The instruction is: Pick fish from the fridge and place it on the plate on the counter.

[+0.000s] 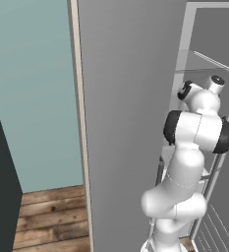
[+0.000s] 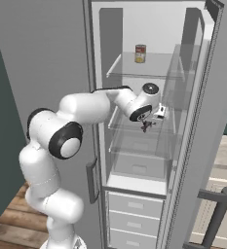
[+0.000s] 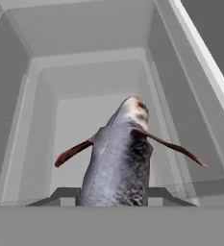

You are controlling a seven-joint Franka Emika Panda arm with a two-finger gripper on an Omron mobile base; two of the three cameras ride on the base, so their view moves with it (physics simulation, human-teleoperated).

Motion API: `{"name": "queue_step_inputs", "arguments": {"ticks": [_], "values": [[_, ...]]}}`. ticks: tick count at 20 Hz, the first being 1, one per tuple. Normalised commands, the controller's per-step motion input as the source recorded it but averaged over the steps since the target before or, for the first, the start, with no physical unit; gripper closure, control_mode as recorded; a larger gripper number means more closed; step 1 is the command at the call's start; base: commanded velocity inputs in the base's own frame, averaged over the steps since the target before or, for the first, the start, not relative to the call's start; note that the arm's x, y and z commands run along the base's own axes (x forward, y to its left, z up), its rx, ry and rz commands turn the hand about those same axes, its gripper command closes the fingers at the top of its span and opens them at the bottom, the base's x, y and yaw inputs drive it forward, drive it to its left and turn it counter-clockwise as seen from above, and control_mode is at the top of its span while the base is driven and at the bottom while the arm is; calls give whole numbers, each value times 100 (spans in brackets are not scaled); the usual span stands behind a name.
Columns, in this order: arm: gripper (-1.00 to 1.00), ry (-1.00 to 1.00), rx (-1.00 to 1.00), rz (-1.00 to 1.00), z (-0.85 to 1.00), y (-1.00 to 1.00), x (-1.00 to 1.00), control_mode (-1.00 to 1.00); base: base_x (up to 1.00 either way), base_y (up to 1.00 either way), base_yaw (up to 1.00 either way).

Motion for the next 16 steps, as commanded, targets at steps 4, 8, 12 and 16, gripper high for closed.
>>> {"name": "queue_step_inputs", "arguments": {"ticks": [4,8,12,16], "values": [[100,-4,0,2,31,42,-74,-100,0,0,0],[100,-1,0,1,33,46,-74,-100,0,0,0],[100,0,0,0,43,49,-73,-100,0,0,0],[100,0,0,0,29,56,-79,-100,0,0,0]]}}
